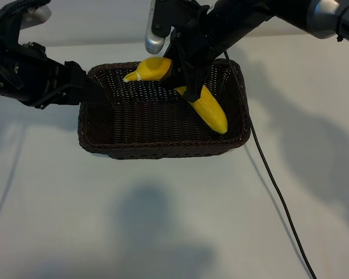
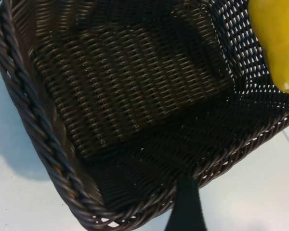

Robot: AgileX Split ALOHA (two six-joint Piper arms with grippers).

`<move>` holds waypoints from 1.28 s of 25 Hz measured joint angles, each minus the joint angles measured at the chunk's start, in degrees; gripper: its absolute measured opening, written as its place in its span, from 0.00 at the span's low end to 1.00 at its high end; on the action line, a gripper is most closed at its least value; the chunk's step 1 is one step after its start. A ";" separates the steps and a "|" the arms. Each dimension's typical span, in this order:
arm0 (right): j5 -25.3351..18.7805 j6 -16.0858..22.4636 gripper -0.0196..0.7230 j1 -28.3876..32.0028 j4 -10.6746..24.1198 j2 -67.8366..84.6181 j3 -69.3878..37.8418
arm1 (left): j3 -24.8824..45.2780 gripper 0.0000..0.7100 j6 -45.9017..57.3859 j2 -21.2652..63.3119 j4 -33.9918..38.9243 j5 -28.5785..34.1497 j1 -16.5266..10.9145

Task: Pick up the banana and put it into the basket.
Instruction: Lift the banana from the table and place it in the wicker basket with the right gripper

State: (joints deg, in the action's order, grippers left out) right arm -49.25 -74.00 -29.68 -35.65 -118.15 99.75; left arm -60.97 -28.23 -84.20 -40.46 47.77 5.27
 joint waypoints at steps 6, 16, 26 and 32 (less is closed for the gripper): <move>-0.11 -1.91 0.61 0.00 -3.08 -0.84 0.00 | 0.00 0.82 0.00 0.00 0.00 0.00 0.00; -0.32 -3.21 0.61 0.00 -3.57 -4.71 0.11 | 0.00 0.82 -0.13 0.00 0.00 0.00 0.00; -0.45 -3.79 0.61 0.00 -3.33 -5.58 0.11 | 0.00 0.82 -0.34 0.00 0.00 -0.35 0.00; -0.50 -3.80 0.61 0.00 -3.33 -5.61 0.11 | 0.00 0.82 -0.34 0.00 0.00 -0.47 0.00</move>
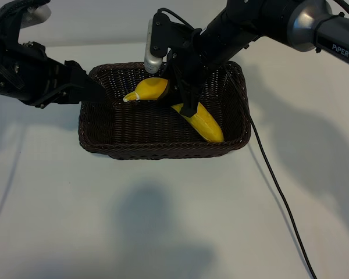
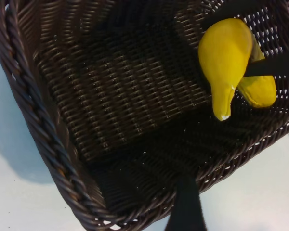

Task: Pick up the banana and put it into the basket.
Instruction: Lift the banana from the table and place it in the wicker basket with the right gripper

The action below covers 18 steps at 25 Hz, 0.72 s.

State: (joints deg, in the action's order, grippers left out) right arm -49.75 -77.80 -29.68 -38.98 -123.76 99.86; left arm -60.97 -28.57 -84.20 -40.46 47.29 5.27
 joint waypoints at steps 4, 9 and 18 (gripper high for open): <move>0.00 0.22 0.61 0.00 0.00 0.00 0.00 | 0.00 0.82 0.00 0.00 0.00 0.00 0.00; 0.00 0.88 0.61 0.00 0.00 0.00 0.00 | 0.00 0.82 0.00 0.00 0.00 0.00 0.00; -0.24 3.07 0.66 0.00 0.00 0.00 0.00 | 0.00 0.82 0.19 0.00 0.00 0.00 0.00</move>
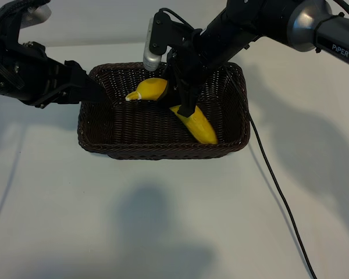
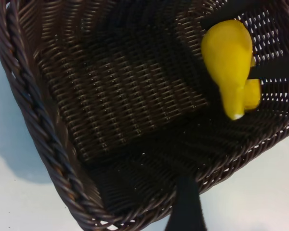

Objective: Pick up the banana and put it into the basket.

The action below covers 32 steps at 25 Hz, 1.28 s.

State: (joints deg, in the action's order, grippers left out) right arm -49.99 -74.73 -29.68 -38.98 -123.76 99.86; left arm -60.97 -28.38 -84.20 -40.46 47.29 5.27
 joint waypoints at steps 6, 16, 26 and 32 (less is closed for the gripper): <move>-0.08 1.81 0.67 0.00 0.05 0.00 0.34 | 0.00 0.82 0.00 0.00 0.00 -0.18 0.00; -3.88 10.37 0.79 0.00 6.21 -0.06 6.76 | 0.00 0.82 -0.11 0.00 0.00 -0.36 0.00; -3.97 20.20 0.79 0.00 10.67 -0.01 6.76 | 0.00 0.82 -0.15 0.00 0.00 -0.66 0.00; -4.77 24.57 0.79 0.81 15.12 2.46 6.76 | 0.00 0.82 -0.70 0.00 0.00 -0.66 0.00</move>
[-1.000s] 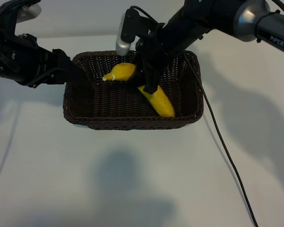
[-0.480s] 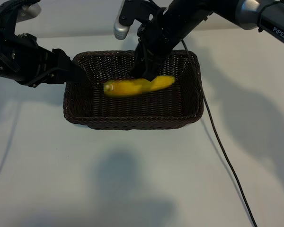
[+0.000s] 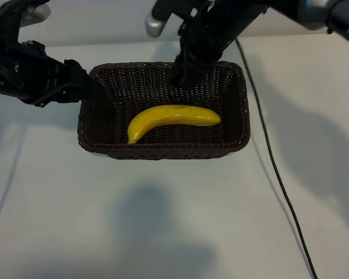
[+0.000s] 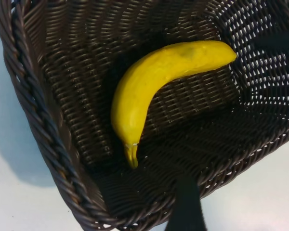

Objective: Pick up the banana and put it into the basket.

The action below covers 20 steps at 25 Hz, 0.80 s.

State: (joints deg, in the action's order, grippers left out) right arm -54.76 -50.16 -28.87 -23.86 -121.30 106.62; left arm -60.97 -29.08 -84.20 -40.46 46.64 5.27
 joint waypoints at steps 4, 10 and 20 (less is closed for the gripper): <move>-1.38 2.56 0.79 1.68 0.59 1.08 0.00 | 0.00 0.82 -0.29 0.00 0.00 -0.22 0.00; -3.29 5.02 0.79 3.56 1.24 2.09 0.00 | 0.00 0.82 -0.37 0.00 0.00 -0.37 0.00; -7.66 9.62 0.79 4.31 7.07 6.02 0.00 | 0.00 0.82 -0.74 0.00 0.11 -0.66 0.00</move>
State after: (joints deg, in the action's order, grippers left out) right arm -62.42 -40.54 -24.56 -16.78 -115.29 106.62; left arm -60.97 -29.82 -84.20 -40.35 45.97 5.27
